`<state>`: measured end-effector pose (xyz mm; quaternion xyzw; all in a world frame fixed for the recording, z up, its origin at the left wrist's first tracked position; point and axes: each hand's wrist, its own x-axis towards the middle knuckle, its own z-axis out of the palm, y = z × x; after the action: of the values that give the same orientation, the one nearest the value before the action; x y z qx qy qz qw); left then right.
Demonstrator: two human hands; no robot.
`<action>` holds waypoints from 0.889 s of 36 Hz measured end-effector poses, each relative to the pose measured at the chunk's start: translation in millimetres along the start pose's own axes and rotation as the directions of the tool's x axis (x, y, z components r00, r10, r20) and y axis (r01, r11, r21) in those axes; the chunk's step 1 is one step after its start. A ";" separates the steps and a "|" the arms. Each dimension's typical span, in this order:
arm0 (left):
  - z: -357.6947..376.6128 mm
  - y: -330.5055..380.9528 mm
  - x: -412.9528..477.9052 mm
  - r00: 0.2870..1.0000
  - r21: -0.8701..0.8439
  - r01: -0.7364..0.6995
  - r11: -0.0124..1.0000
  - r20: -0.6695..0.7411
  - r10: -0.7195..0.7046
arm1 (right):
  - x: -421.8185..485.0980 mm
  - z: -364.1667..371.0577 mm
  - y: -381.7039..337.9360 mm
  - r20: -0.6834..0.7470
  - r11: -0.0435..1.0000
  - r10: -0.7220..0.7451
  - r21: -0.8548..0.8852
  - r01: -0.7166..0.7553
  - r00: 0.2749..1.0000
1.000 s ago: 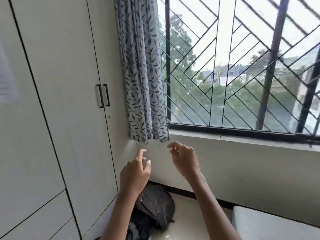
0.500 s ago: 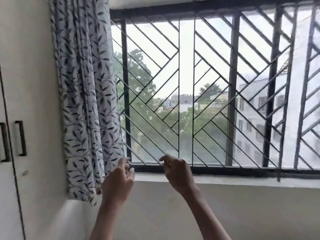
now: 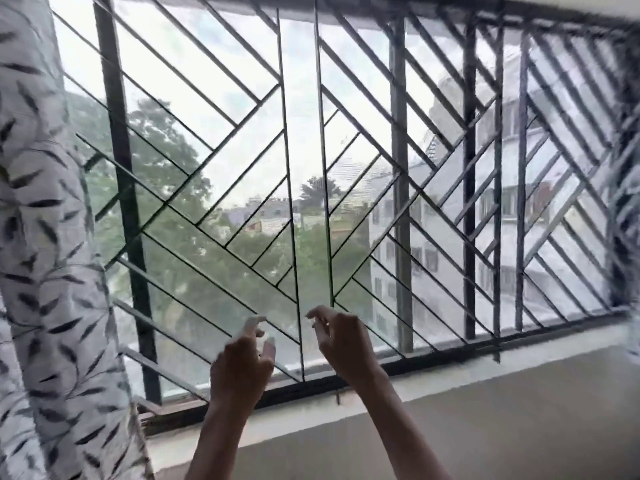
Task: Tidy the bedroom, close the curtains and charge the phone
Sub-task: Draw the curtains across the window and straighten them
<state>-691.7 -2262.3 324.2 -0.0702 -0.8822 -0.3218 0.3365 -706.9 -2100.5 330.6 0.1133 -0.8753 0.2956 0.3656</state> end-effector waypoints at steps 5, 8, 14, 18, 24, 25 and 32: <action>60.0 0.9 43.4 0.997 -0.095 -0.059 0.994 0.041 0.063 | 26.5 14.1 46.9 -0.085 0.995 0.073 -0.062 -0.078 0.994; 96.7 3.4 53.1 0.990 -0.171 -0.098 0.980 0.087 0.114 | 37.9 14.8 79.3 -0.117 0.985 0.118 -0.113 -0.131 0.986; 162.2 7.3 72.3 0.975 -0.280 -0.138 0.950 0.128 0.179 | 56.6 4.4 133.8 -0.218 0.963 0.157 -0.183 -0.199 0.963; 207.3 16.9 91.8 0.962 -0.321 -0.175 0.931 0.148 0.232 | 78.4 6.4 177.8 -0.257 0.944 0.170 -0.235 -0.232 0.951; 269.9 37.4 126.9 0.938 -0.353 -0.223 0.909 0.175 0.298 | 115.7 11.8 237.6 -0.312 0.929 0.192 -0.247 -0.274 0.931; 282.3 41.3 135.0 0.935 -0.362 -0.222 0.906 0.186 0.303 | 123.0 13.0 248.0 -0.319 0.929 0.200 -0.238 -0.283 0.927; 352.5 65.0 173.6 0.920 -0.416 -0.237 0.878 0.194 0.341 | 162.0 14.8 310.8 -0.352 0.926 0.209 -0.229 -0.300 0.913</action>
<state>-995.5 -2010.7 269.2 -0.3087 -0.8176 -0.4219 0.2413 -958.8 -1858.0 301.8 -0.1047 -0.8439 0.2299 0.4733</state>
